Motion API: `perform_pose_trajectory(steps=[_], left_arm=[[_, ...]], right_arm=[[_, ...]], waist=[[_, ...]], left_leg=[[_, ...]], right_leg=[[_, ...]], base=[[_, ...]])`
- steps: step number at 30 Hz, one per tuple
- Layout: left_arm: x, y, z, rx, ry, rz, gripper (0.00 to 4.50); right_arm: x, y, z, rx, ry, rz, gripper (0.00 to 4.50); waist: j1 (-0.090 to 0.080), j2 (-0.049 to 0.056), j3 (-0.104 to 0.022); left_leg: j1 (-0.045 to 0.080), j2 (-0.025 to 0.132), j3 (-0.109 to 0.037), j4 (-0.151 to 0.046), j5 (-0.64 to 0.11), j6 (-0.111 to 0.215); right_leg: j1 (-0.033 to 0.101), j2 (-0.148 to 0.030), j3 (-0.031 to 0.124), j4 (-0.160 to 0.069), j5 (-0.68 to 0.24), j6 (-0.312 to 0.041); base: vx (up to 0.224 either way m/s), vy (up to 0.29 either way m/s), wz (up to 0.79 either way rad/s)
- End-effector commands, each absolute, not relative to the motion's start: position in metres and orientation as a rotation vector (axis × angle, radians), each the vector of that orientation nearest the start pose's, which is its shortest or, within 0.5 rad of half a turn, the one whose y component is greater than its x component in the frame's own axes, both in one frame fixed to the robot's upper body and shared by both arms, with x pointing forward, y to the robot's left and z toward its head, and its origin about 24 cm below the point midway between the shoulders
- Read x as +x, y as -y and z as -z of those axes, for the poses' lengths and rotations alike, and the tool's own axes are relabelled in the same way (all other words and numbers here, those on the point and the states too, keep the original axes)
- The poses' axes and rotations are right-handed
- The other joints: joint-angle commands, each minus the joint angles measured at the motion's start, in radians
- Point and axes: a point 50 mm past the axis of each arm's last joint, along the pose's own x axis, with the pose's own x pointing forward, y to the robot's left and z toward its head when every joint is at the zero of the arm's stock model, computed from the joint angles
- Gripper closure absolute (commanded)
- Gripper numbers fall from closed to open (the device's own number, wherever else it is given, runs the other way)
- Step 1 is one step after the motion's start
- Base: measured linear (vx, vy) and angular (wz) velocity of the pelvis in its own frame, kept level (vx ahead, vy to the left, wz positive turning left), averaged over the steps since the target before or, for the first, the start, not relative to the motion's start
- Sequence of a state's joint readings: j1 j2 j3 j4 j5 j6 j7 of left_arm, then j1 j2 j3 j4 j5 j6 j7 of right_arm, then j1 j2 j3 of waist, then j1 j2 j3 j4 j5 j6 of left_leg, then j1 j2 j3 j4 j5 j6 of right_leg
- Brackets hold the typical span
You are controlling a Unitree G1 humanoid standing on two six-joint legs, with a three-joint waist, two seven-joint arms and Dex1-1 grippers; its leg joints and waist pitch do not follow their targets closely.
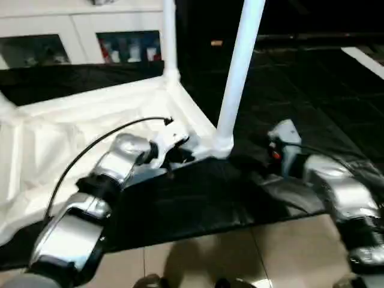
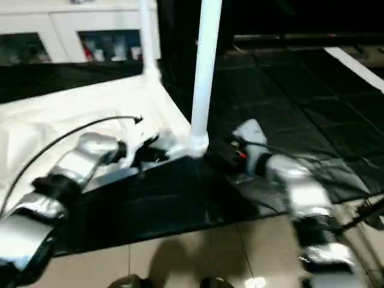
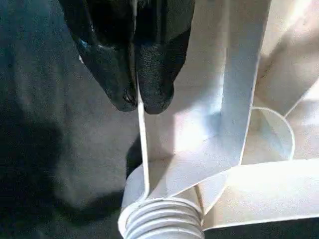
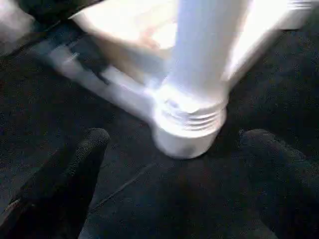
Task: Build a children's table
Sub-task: Rotate leg to tighten
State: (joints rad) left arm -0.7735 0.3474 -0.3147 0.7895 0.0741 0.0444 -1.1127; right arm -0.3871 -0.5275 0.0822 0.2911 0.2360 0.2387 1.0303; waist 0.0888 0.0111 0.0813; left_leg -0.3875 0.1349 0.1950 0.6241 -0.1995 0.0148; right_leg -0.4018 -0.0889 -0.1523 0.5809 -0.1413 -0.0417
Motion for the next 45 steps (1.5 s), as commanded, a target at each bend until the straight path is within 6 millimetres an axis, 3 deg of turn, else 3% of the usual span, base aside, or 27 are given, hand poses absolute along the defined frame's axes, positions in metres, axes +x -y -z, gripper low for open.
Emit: perform_pose_trajectory(steps=[1,5,6,8,17,23,39,45], left_arm=[[0.343,-0.124,-0.076,0.622,-0.411,1.340,4.50],[0.335,-0.126,-0.076,0.631,-0.417,1.435,4.50],[0.333,-0.127,-0.076,0.631,-0.421,1.457,4.50],[0.327,-0.127,-0.078,0.653,-0.422,1.532,4.50],[0.311,-0.123,-0.078,0.712,-0.420,1.703,4.50],[0.309,-0.122,-0.078,0.721,-0.422,1.709,4.50],[0.306,-0.122,-0.078,0.726,-0.421,1.715,4.50],[0.307,-0.122,-0.078,0.705,-0.420,1.699,4.50]], right_arm=[[0.293,0.190,-0.084,-0.219,-0.292,-1.107,0.02],[0.289,0.188,-0.085,-0.263,-0.304,-1.169,0.02],[0.288,0.188,-0.085,-0.277,-0.307,-1.175,0.02],[0.289,0.185,-0.084,-0.293,-0.307,-1.202,0.02],[0.281,0.169,-0.081,-0.319,-0.330,-1.356,0.02],[0.278,0.165,-0.080,-0.312,-0.342,-1.430,0.02],[0.276,0.162,-0.075,-0.283,-0.362,-1.476,1.57],[0.275,0.161,-0.072,-0.251,-0.372,-1.465,1.91]], waist=[[0.004,0.002,-0.087],[0.008,0.004,-0.084],[0.011,0.004,-0.085],[0.015,0.002,-0.086],[0.028,0.001,-0.089],[0.030,-0.001,-0.087],[0.030,-0.001,-0.090],[0.030,-0.001,-0.091]], left_leg=[[0.026,0.127,-0.058,-0.083,-0.232,0.036],[0.034,0.129,-0.059,-0.086,-0.279,0.001],[0.041,0.130,-0.057,-0.087,-0.289,-0.015],[0.040,0.134,-0.058,-0.090,-0.286,-0.025],[0.035,0.133,-0.052,-0.089,-0.247,-0.019],[0.034,0.132,-0.053,-0.089,-0.254,-0.020],[0.034,0.132,-0.052,-0.088,-0.232,-0.014],[0.034,0.132,-0.054,-0.088,-0.231,-0.018]], right_leg=[[0.059,-0.118,0.089,-0.074,-0.310,-0.168],[0.054,-0.124,0.090,-0.082,-0.372,-0.165],[0.050,-0.123,0.091,-0.083,-0.375,-0.168],[0.050,-0.123,0.092,-0.075,-0.350,-0.174],[0.053,-0.126,0.096,-0.065,-0.302,-0.183],[0.054,-0.126,0.095,-0.070,-0.345,-0.169],[0.054,-0.122,0.094,-0.065,-0.308,-0.176],[0.056,-0.123,0.094,-0.064,-0.317,-0.171]], base=[[0.000,0.000,0.00],[0.000,0.000,0.00],[0.000,0.000,0.00],[0.000,0.000,0.00],[0.000,0.000,0.00],[0.000,0.000,0.00],[0.000,0.000,0.00],[0.000,0.000,0.00]])
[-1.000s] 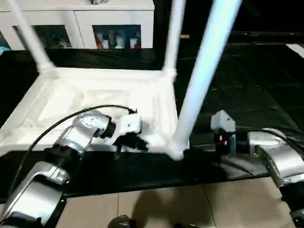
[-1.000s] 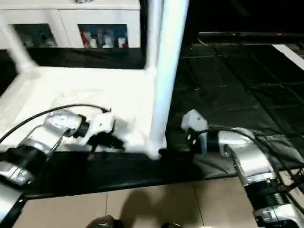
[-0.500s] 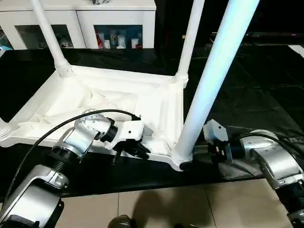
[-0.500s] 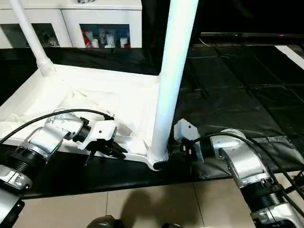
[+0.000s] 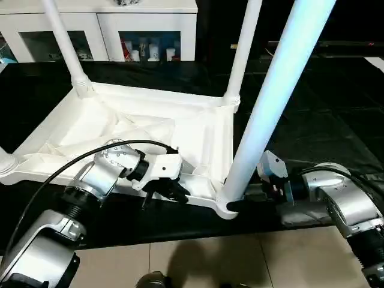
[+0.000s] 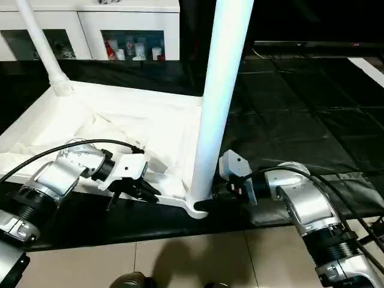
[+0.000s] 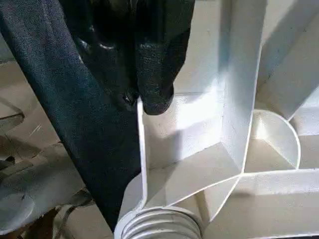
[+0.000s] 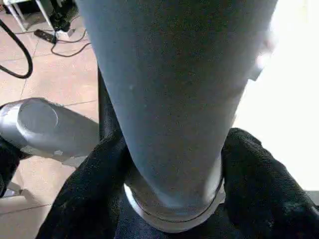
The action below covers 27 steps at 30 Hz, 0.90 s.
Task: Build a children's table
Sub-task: Rotate leg to tighten
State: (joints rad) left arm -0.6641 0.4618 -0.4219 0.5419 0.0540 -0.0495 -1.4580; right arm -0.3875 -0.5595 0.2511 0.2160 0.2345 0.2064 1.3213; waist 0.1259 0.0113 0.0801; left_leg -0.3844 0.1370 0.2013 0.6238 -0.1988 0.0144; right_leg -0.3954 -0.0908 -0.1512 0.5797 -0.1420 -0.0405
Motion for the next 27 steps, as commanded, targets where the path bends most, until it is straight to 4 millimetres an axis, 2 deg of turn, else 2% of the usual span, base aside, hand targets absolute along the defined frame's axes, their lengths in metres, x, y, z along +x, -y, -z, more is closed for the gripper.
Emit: perform_pose_trajectory(steps=[1,4,5,6,7,8,9,10,11,12,14,15,17,19,20,21,22,23,24,25,27], left_arm=[[0.307,-0.122,-0.078,0.705,-0.420,1.699,4.50],[0.317,-0.119,-0.080,0.633,-0.436,1.576,4.50],[0.319,-0.118,-0.080,0.621,-0.434,1.551,4.50],[0.324,-0.115,-0.083,0.575,-0.427,1.497,4.50],[0.328,-0.113,-0.085,0.544,-0.424,1.463,4.50],[0.334,-0.109,-0.088,0.511,-0.408,1.401,4.50],[0.335,-0.108,-0.089,0.505,-0.404,1.390,4.50],[0.343,-0.104,-0.092,0.482,-0.397,1.303,4.50],[0.345,-0.103,-0.093,0.478,-0.397,1.281,4.50],[0.350,-0.100,-0.095,0.472,-0.400,1.227,4.50],[0.357,-0.096,-0.097,0.456,-0.401,1.154,4.50],[0.364,-0.092,-0.101,0.438,-0.399,1.072,4.50],[0.370,-0.088,-0.105,0.428,-0.389,0.992,4.50],[0.371,-0.087,-0.106,0.426,-0.387,0.982,4.50],[0.371,-0.086,-0.107,0.424,-0.384,0.972,4.50],[0.372,-0.084,-0.108,0.426,-0.375,0.965,4.50],[0.373,-0.082,-0.110,0.433,-0.362,0.957,4.50],[0.373,-0.082,-0.110,0.433,-0.362,0.957,4.50],[0.374,-0.081,-0.110,0.438,-0.358,0.954,4.50],[0.374,-0.081,-0.110,0.438,-0.358,0.954,4.50],[0.373,-0.082,-0.108,0.445,-0.366,0.953,4.50]], right_arm=[[0.275,0.161,-0.072,-0.251,-0.372,-1.465,1.95],[0.288,0.160,-0.058,-0.228,-0.434,-1.270,2.01],[0.290,0.159,-0.056,-0.229,-0.433,-1.237,2.01],[0.297,0.157,-0.054,-0.216,-0.433,-1.168,2.02],[0.300,0.155,-0.052,-0.207,-0.434,-1.125,2.02],[0.309,0.151,-0.049,-0.197,-0.437,-1.037,2.02],[0.310,0.151,-0.048,-0.195,-0.438,-1.021,2.03],[0.321,0.144,-0.044,-0.176,-0.447,-0.901,2.03],[0.323,0.142,-0.043,-0.171,-0.450,-0.871,2.03],[0.329,0.138,-0.041,-0.157,-0.460,-0.800,2.03],[0.335,0.131,-0.037,-0.146,-0.475,-0.715,2.06],[0.340,0.123,-0.033,-0.146,-0.485,-0.639,2.06],[0.345,0.113,-0.031,-0.141,-0.487,-0.577,2.06],[0.346,0.111,-0.031,-0.139,-0.486,-0.567,2.06],[0.347,0.109,-0.031,-0.135,-0.484,-0.555,2.06],[0.350,0.107,-0.032,-0.108,-0.478,-0.529,2.06],[0.356,0.106,-0.035,-0.069,-0.463,-0.471,2.06],[0.356,0.106,-0.035,-0.069,-0.463,-0.471,1.73],[0.358,0.107,-0.035,-0.059,-0.458,-0.447,1.73],[0.358,0.107,-0.035,-0.059,-0.458,-0.447,1.64],[0.361,0.111,-0.038,-0.042,-0.443,-0.423,1.46]], waist=[[-0.007,-0.001,-0.089],[-0.011,0.002,-0.086],[-0.020,-0.001,-0.082],[-0.028,-0.002,-0.078],[-0.036,-0.001,-0.072],[-0.043,-0.001,-0.067],[-0.055,0.001,-0.066],[-0.061,0.002,-0.069],[-0.068,0.000,-0.070],[-0.093,0.005,-0.068],[-0.110,0.005,-0.071],[-0.117,0.009,-0.071],[-0.127,0.011,-0.074],[-0.129,0.007,-0.074],[-0.125,0.007,-0.078],[-0.123,0.010,-0.079],[-0.119,0.008,-0.085],[-0.118,0.009,-0.088],[-0.112,0.009,-0.095],[-0.110,0.009,-0.097],[-0.101,0.008,-0.101]], left_leg=[[0.031,0.129,-0.060,-0.087,-0.230,-0.016],[0.030,0.128,-0.062,-0.088,-0.241,-0.023],[0.029,0.125,-0.065,-0.089,-0.274,-0.036],[0.037,0.121,-0.066,-0.086,-0.317,-0.050],[0.044,0.117,-0.071,-0.083,-0.363,-0.060],[0.048,0.116,-0.072,-0.083,-0.391,-0.062],[0.056,0.115,-0.078,-0.080,-0.433,-0.072],[0.056,0.116,-0.082,-0.080,-0.448,-0.078],[0.051,0.118,-0.087,-0.083,-0.458,-0.085],[0.045,0.120,-0.096,-0.089,-0.515,-0.106],[0.048,0.117,-0.100,-0.085,-0.547,-0.115],[0.044,0.114,-0.099,-0.083,-0.539,-0.108],[0.048,0.114,-0.101,-0.084,-0.540,-0.109],[0.045,0.111,-0.097,-0.084,-0.526,-0.098],[0.041,0.110,-0.092,-0.081,-0.482,-0.087],[0.035,0.111,-0.092,-0.082,-0.456,-0.082],[0.029,0.116,-0.088,-0.085,-0.385,-0.069],[0.026,0.117,-0.087,-0.085,-0.358,-0.068],[0.022,0.117,-0.081,-0.082,-0.288,-0.055],[0.021,0.118,-0.079,-0.082,-0.257,-0.047],[0.015,0.113,-0.070,-0.073,-0.158,-0.006]], right_leg=[[0.049,-0.121,0.093,-0.064,-0.315,-0.173],[0.048,-0.121,0.092,-0.067,-0.330,-0.181],[0.049,-0.122,0.089,-0.073,-0.381,-0.169],[0.046,-0.124,0.087,-0.084,-0.457,-0.151],[0.045,-0.125,0.079,-0.097,-0.548,-0.125],[0.042,-0.123,0.074,-0.106,-0.596,-0.109],[0.042,-0.123,0.062,-0.117,-0.652,-0.081],[0.044,-0.122,0.059,-0.118,-0.654,-0.073],[0.047,-0.121,0.057,-0.115,-0.646,-0.068],[0.050,-0.116,0.047,-0.110,-0.639,-0.053],[0.049,-0.121,0.043,-0.115,-0.640,-0.046],[0.050,-0.126,0.046,-0.116,-0.631,-0.054],[0.047,-0.125,0.045,-0.116,-0.589,-0.069],[0.048,-0.126,0.051,-0.118,-0.557,-0.079],[0.049,-0.133,0.061,-0.113,-0.518,-0.101],[0.053,-0.134,0.063,-0.110,-0.494,-0.112],[0.057,-0.131,0.071,-0.094,-0.394,-0.151],[0.059,-0.132,0.073,-0.087,-0.356,-0.164],[0.063,-0.131,0.076,-0.075,-0.270,-0.187],[0.062,-0.129,0.078,-0.068,-0.227,-0.202],[0.064,-0.128,0.079,-0.055,-0.122,-0.232]], base=[[0.000,0.000,0.00],[0.000,0.000,0.00],[0.000,0.000,0.00],[0.000,0.000,0.00],[0.000,0.000,0.00],[0.000,0.000,0.00],[0.000,0.000,0.00],[0.000,0.000,0.00],[0.000,0.000,0.00],[0.000,0.000,0.00],[0.000,0.000,0.00],[0.000,0.000,0.00],[0.000,0.000,0.00],[0.000,0.000,0.00],[0.000,0.000,0.00],[0.000,0.000,0.00],[0.000,0.000,0.00],[0.000,0.000,0.00],[0.000,0.000,0.00],[0.000,0.000,0.00],[0.000,0.000,0.00]])
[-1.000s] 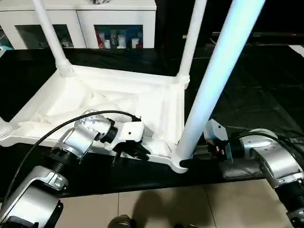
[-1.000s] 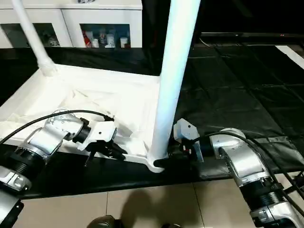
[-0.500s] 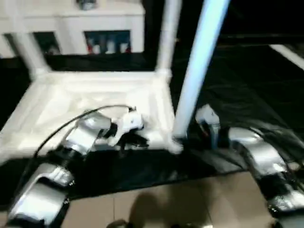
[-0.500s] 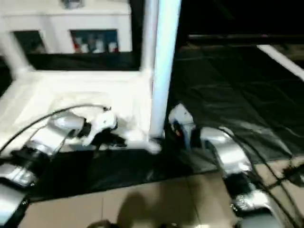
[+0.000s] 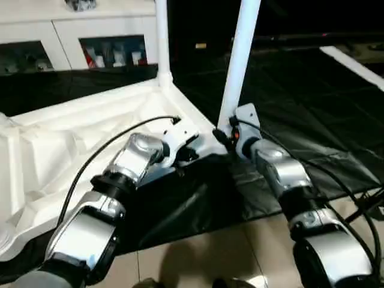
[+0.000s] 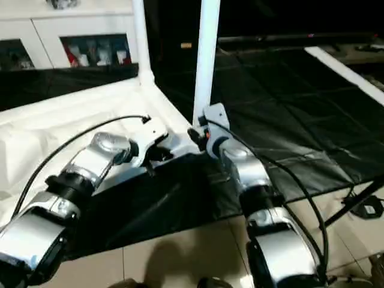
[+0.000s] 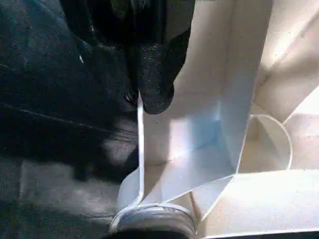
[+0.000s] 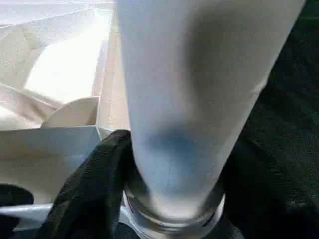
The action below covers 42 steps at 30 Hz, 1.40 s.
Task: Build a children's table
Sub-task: Rotate leg to tighten
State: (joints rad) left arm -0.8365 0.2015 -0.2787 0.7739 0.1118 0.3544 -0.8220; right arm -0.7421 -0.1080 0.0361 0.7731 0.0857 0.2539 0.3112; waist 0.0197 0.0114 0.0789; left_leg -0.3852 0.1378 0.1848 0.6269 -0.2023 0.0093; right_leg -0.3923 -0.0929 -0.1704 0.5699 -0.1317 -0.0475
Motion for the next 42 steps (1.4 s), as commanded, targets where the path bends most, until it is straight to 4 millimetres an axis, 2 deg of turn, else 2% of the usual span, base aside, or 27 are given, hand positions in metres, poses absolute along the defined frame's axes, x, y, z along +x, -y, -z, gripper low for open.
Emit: perform_pose_trajectory(steps=[1,2,3,6,9,10,12,14,16,17,18,24,27,29,31,33,37,38,39,41,42], left_arm=[[0.373,-0.083,-0.107,0.449,-0.371,0.953,4.50],[0.372,-0.084,-0.105,0.451,-0.374,0.953,4.50],[0.372,-0.087,-0.103,0.455,-0.378,0.955,4.50],[0.370,-0.091,-0.100,0.462,-0.386,0.966,4.50],[0.369,-0.098,-0.096,0.472,-0.397,0.977,4.50],[0.369,-0.098,-0.096,0.472,-0.397,0.977,4.50],[0.366,-0.106,-0.092,0.493,-0.404,1.004,4.50],[0.365,-0.108,-0.091,0.498,-0.408,1.012,4.50],[0.359,-0.120,-0.084,0.522,-0.436,1.057,4.50],[0.357,-0.124,-0.082,0.539,-0.436,1.077,4.50],[0.354,-0.130,-0.079,0.550,-0.448,1.101,4.50],[0.349,-0.140,-0.076,0.599,-0.427,1.169,4.50],[0.355,-0.151,-0.080,0.688,-0.393,1.145,4.50],[0.356,-0.153,-0.082,0.695,-0.399,1.155,4.07],[0.356,-0.155,-0.085,0.693,-0.411,1.175,3.96],[0.354,-0.156,-0.090,0.648,-0.419,1.213,3.82],[0.356,-0.157,-0.097,0.591,-0.367,1.201,3.48],[0.359,-0.158,-0.106,0.501,-0.301,1.164,3.48],[0.362,-0.158,-0.111,0.450,-0.263,1.134,3.25],[0.366,-0.163,-0.121,0.328,-0.213,1.070,3.15],[0.366,-0.165,-0.122,0.312,-0.207,1.048,3.11]], right_arm=[[0.362,0.113,-0.040,-0.037,-0.437,-0.416,1.46],[0.363,0.116,-0.041,-0.042,-0.427,-0.412,1.33],[0.362,0.122,-0.043,-0.056,-0.409,-0.425,1.19],[0.359,0.131,-0.048,-0.082,-0.376,-0.474,0.98],[0.353,0.144,-0.055,-0.097,-0.336,-0.548,0.70],[0.353,0.144,-0.055,-0.097,-0.336,-0.548,0.64],[0.344,0.159,-0.064,-0.102,-0.296,-0.631,0.34],[0.342,0.163,-0.067,-0.103,-0.289,-0.652,0.29],[0.327,0.177,-0.077,-0.114,-0.258,-0.757,0.15],[0.321,0.181,-0.079,-0.117,-0.254,-0.790,0.06],[0.313,0.185,-0.082,-0.130,-0.250,-0.838,0.06],[0.297,0.187,-0.086,-0.135,-0.250,-0.894,0.06],[0.285,0.185,-0.088,-0.124,-0.251,-0.906,0.06],[0.282,0.186,-0.086,-0.107,-0.287,-0.894,0.00],[0.280,0.187,-0.084,-0.095,-0.306,-0.874,0.00],[0.275,0.186,-0.084,0.001,-0.327,-0.871,0.00],[0.272,0.186,-0.083,-0.014,-0.320,-0.836,0.00],[0.272,0.186,-0.085,-0.032,-0.280,-0.798,0.00],[0.273,0.185,-0.086,-0.040,-0.254,-0.764,0.00],[0.274,0.181,-0.091,-0.035,-0.203,-0.692,0.00],[0.274,0.181,-0.092,-0.026,-0.198,-0.671,0.00]], waist=[[0.008,0.006,-0.099],[0.014,0.001,-0.101],[0.023,0.002,-0.100],[0.032,0.004,-0.094],[0.034,0.005,-0.095],[0.033,0.003,-0.094],[0.038,0.003,-0.093],[0.040,0.001,-0.095],[0.043,0.002,-0.094],[0.040,0.001,-0.092],[0.044,0.002,-0.092],[0.048,0.006,-0.088],[0.049,0.009,-0.086],[0.050,0.007,-0.085],[0.052,0.007,-0.086],[0.052,0.008,-0.085],[0.052,0.008,-0.086],[0.051,0.004,-0.086],[0.054,0.004,-0.085],[0.053,0.005,-0.085],[0.050,0.005,-0.084]], left_leg=[[0.014,0.112,-0.052,-0.075,-0.141,0.010],[0.008,0.109,-0.051,-0.072,-0.117,0.029],[0.011,0.109,-0.048,-0.070,-0.111,0.039],[0.016,0.113,-0.047,-0.073,-0.151,0.037],[0.021,0.120,-0.050,-0.078,-0.165,0.027],[0.019,0.118,-0.050,-0.078,-0.170,0.029],[0.017,0.113,-0.048,-0.076,-0.181,0.032],[0.015,0.113,-0.048,-0.075,-0.175,0.040],[0.017,0.113,-0.047,-0.074,-0.182,0.051],[0.012,0.114,-0.050,-0.077,-0.184,0.056],[0.018,0.116,-0.049,-0.077,-0.192,0.057],[0.023,0.119,-0.053,-0.083,-0.237,0.027],[0.026,0.117,-0.054,-0.085,-0.268,0.010],[0.027,0.114,-0.054,-0.085,-0.277,0.005],[0.028,0.116,-0.056,-0.086,-0.274,-0.003],[0.027,0.119,-0.057,-0.088,-0.276,-0.007],[0.026,0.118,-0.055,-0.087,-0.272,-0.022],[0.026,0.118,-0.055,-0.087,-0.274,-0.021],[0.026,0.116,-0.052,-0.084,-0.268,-0.029],[0.027,0.115,-0.052,-0.085,-0.270,-0.029],[0.026,0.117,-0.057,-0.089,-0.275,-0.034]], right_leg=[[0.062,-0.125,0.099,-0.043,-0.121,-0.228],[0.066,-0.124,0.098,-0.037,-0.112,-0.227],[0.062,-0.124,0.098,-0.039,-0.122,-0.227],[0.061,-0.119,0.096,-0.053,-0.206,-0.201],[0.056,-0.115,0.096,-0.050,-0.218,-0.188],[0.058,-0.114,0.096,-0.051,-0.218,-0.187],[0.062,-0.119,0.098,-0.058,-0.240,-0.180],[0.063,-0.118,0.098,-0.056,-0.243,-0.169],[0.062,-0.116,0.097,-0.061,-0.255,-0.160],[0.063,-0.113,0.095,-0.059,-0.268,-0.156],[0.059,-0.114,0.095,-0.064,-0.285,-0.147],[0.052,-0.114,0.095,-0.073,-0.347,-0.141],[0.051,-0.114,0.096,-0.076,-0.358,-0.132],[0.050,-0.113,0.094,-0.082,-0.386,-0.119],[0.050,-0.117,0.094,-0.082,-0.399,-0.114],[0.052,-0.120,0.097,-0.084,-0.405,-0.111],[0.047,-0.119,0.096,-0.076,-0.369,-0.127],[0.048,-0.120,0.096,-0.077,-0.372,-0.127],[0.046,-0.125,0.097,-0.077,-0.384,-0.131],[0.045,-0.122,0.095,-0.078,-0.397,-0.125],[0.046,-0.119,0.094,-0.077,-0.399,-0.125]], base=[[0.000,0.000,0.00],[0.000,0.000,0.00],[0.000,0.000,0.00],[0.000,0.000,0.00],[0.000,0.000,0.00],[0.000,0.000,0.00],[0.000,0.000,0.00],[0.000,0.000,0.00],[0.000,0.000,0.00],[0.000,0.000,0.00],[0.000,0.000,0.00],[0.000,0.000,0.00],[0.000,0.000,0.00],[0.000,0.000,0.00],[0.000,0.000,0.00],[0.000,0.000,0.00],[0.000,0.000,0.00],[0.000,0.000,0.00],[0.000,0.000,0.00],[0.000,0.000,0.00],[0.000,0.000,0.00]])
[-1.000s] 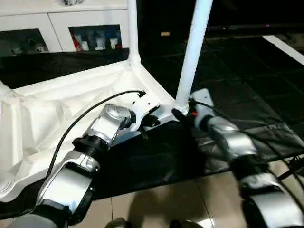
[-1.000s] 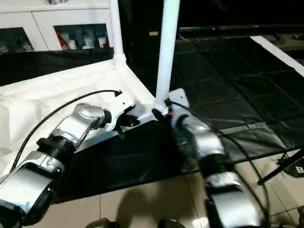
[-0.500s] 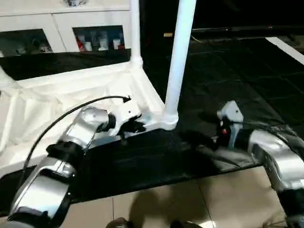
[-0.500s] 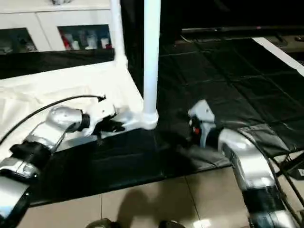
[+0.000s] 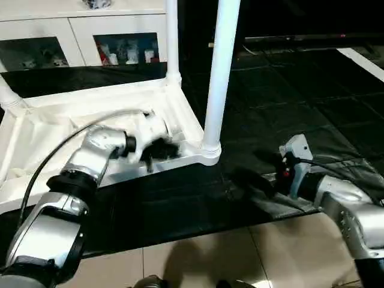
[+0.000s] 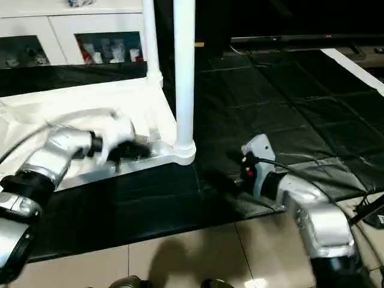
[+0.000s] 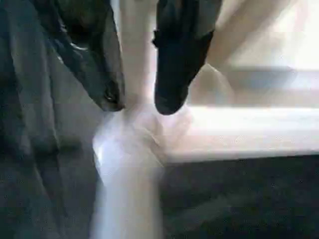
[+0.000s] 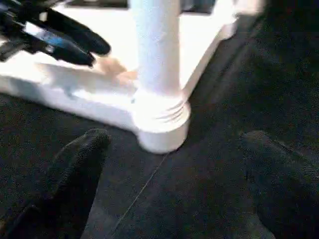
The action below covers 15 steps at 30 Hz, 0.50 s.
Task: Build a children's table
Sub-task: Rotate leg to tighten
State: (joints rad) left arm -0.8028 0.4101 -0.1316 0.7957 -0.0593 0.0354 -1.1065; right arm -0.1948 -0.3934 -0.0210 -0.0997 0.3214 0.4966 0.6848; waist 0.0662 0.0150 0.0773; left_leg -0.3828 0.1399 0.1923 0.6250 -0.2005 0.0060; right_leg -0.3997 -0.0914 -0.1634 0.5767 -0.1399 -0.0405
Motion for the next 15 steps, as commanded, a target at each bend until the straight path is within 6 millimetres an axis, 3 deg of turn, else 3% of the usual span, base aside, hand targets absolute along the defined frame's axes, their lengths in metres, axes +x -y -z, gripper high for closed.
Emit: perform_pose_trajectory(steps=[1,2,3,4,5,6,7,8,10,11,12,13,14,15], left_arm=[[0.366,-0.166,-0.122,0.305,-0.204,1.035,3.06],[0.366,-0.166,-0.122,0.305,-0.204,1.035,3.06],[0.366,-0.171,-0.123,0.237,-0.175,0.945,2.87],[0.365,-0.173,-0.123,0.193,-0.148,0.875,2.78],[0.363,-0.175,-0.123,0.142,-0.110,0.796,2.71],[0.359,-0.176,-0.123,0.088,-0.088,0.737,2.67],[0.349,-0.178,-0.121,0.050,-0.032,0.607,2.67],[0.349,-0.178,-0.121,0.050,-0.032,0.607,2.48],[0.336,-0.177,-0.116,0.022,-0.020,0.525,2.30],[0.329,-0.176,-0.112,0.028,-0.017,0.477,2.26],[0.320,-0.175,-0.107,0.005,-0.026,0.435,2.26],[0.312,-0.173,-0.102,-0.004,-0.034,0.406,2.26],[0.305,-0.172,-0.099,0.027,-0.037,0.384,2.10],[0.297,-0.172,-0.092,0.042,-0.054,0.361,1.91]], right_arm=[[0.274,0.180,-0.092,-0.018,-0.198,-0.656,0.00],[0.274,0.180,-0.092,-0.018,-0.198,-0.656,0.00],[0.273,0.178,-0.093,-0.034,-0.183,-0.621,0.00],[0.272,0.178,-0.092,-0.042,-0.177,-0.576,0.00],[0.271,0.177,-0.091,-0.029,-0.173,-0.530,0.00],[0.270,0.175,-0.089,-0.018,-0.172,-0.504,0.00],[0.263,0.169,-0.088,-0.025,-0.140,-0.489,0.00],[0.263,0.169,-0.088,-0.025,-0.140,-0.489,0.00],[0.258,0.163,-0.083,-0.034,-0.151,-0.481,0.00],[0.256,0.162,-0.078,-0.038,-0.175,-0.464,0.00],[0.255,0.160,-0.072,-0.040,-0.199,-0.447,0.00],[0.254,0.159,-0.069,-0.055,-0.211,-0.441,0.00],[0.253,0.157,-0.067,-0.058,-0.216,-0.436,0.00],[0.252,0.155,-0.067,-0.047,-0.209,-0.417,0.00]], waist=[[0.002,0.003,-0.082],[0.002,0.003,-0.082],[-0.001,0.010,-0.083],[-0.002,0.008,-0.081],[-0.005,0.003,-0.084],[-0.005,0.000,-0.081],[-0.006,-0.007,-0.083],[-0.005,-0.005,-0.085],[-0.007,-0.011,-0.082],[-0.009,-0.014,-0.083],[-0.013,-0.007,-0.071],[-0.014,-0.006,-0.073],[-0.036,0.004,-0.069],[-0.055,0.021,-0.061]], left_leg=[[0.028,0.116,-0.064,-0.088,-0.285,-0.034],[0.028,0.116,-0.064,-0.088,-0.285,-0.034],[0.028,0.120,-0.065,-0.088,-0.294,-0.045],[0.027,0.118,-0.065,-0.090,-0.293,-0.042],[0.026,0.125,-0.065,-0.090,-0.286,-0.054],[0.028,0.116,-0.061,-0.086,-0.292,-0.043],[0.025,0.116,-0.059,-0.084,-0.285,-0.040],[0.022,0.123,-0.062,-0.084,-0.272,-0.042],[0.017,0.111,-0.054,-0.083,-0.236,-0.001],[0.016,0.119,-0.058,-0.085,-0.222,0.003],[-0.036,0.108,-0.103,-0.111,-0.264,0.051],[-0.033,0.109,-0.121,-0.113,-0.301,0.055],[-0.029,0.133,-0.164,-0.127,-0.362,0.040],[-0.019,0.163,-0.220,-0.164,-0.487,0.020]], right_leg=[[0.050,-0.120,0.087,-0.084,-0.392,-0.128],[0.050,-0.120,0.087,-0.084,-0.392,-0.128],[0.052,-0.121,0.090,-0.079,-0.382,-0.129],[0.051,-0.119,0.090,-0.082,-0.380,-0.130],[0.053,-0.123,0.093,-0.070,-0.349,-0.147],[0.048,-0.120,0.090,-0.083,-0.381,-0.143],[0.053,-0.124,0.091,-0.081,-0.384,-0.143],[0.056,-0.129,0.093,-0.073,-0.369,-0.152],[0.052,-0.116,0.090,-0.087,-0.403,-0.118],[0.055,-0.116,0.090,-0.080,-0.403,-0.110],[0.086,-0.118,0.036,-0.058,-0.437,-0.103],[0.085,-0.118,0.025,-0.062,-0.449,-0.089],[0.077,-0.100,0.027,-0.038,-0.380,-0.086],[0.071,-0.058,0.032,0.016,-0.284,-0.076]], base=[[0.000,0.000,0.00],[0.000,0.000,0.00],[0.000,0.000,0.00],[0.000,0.000,0.00],[0.000,0.000,0.00],[0.000,0.000,0.00],[0.000,0.000,0.00],[0.000,0.000,0.00],[0.000,0.000,0.00],[0.000,0.000,0.00],[0.000,0.000,0.00],[-0.018,-0.021,0.26],[0.027,-0.045,0.50],[0.027,-0.045,0.50]])
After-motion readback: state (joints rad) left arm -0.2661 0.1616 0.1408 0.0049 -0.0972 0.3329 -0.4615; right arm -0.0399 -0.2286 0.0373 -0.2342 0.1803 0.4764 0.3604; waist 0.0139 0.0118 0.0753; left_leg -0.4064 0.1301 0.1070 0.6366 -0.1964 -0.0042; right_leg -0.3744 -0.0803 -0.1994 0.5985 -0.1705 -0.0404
